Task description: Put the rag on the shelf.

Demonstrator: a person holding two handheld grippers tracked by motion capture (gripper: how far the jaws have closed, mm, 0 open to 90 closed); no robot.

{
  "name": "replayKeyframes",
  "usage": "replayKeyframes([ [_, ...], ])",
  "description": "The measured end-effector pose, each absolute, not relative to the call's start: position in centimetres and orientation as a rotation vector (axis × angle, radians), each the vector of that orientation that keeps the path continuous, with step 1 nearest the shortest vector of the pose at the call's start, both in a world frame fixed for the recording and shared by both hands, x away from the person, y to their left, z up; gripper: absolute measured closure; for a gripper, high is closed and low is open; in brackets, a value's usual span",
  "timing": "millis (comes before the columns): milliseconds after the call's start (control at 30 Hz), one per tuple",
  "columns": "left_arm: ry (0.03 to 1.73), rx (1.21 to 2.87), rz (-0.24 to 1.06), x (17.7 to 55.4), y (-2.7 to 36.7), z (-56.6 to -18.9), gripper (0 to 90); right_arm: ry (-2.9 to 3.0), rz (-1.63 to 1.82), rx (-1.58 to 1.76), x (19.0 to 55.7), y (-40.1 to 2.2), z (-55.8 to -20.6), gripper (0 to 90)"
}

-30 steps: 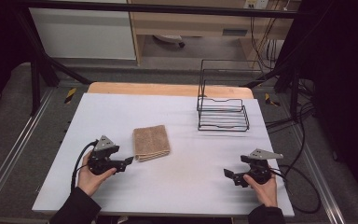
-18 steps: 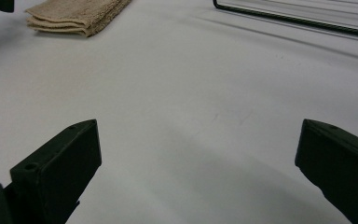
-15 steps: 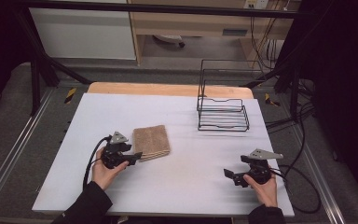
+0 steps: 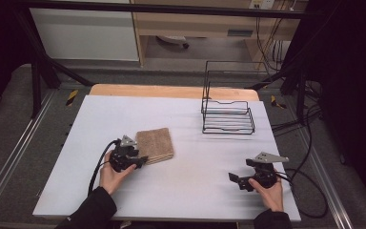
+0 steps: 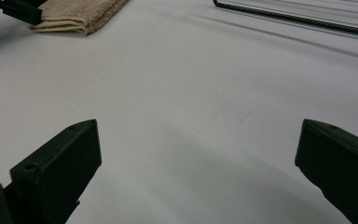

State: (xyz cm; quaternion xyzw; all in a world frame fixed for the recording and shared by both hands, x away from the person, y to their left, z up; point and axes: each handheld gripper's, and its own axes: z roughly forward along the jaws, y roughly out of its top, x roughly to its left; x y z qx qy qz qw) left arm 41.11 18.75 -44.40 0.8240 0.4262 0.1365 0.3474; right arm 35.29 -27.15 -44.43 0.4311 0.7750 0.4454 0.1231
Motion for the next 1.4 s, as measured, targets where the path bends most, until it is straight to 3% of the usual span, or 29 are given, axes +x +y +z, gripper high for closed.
replayKeyframes([
  [400,1.127,2.147,0.35,41.1,18.4,-44.6,57.3,2.262,1.294,1.258,35.3,-27.2,-44.4,0.7],
  [567,1.128,2.146,0.324,41.0,18.2,-44.5,70.4,2.258,1.297,1.258,35.3,-27.1,-44.4,0.7],
  [767,1.143,2.13,0.289,41.0,18.1,-44.4,78.8,2.262,1.293,1.254,35.3,-27.2,-44.4,0.8],
  [1400,1.12,2.045,0.268,39.2,17.8,-43.2,82.6,2.275,1.29,1.244,35.3,-26.7,-44.4,0.9],
])
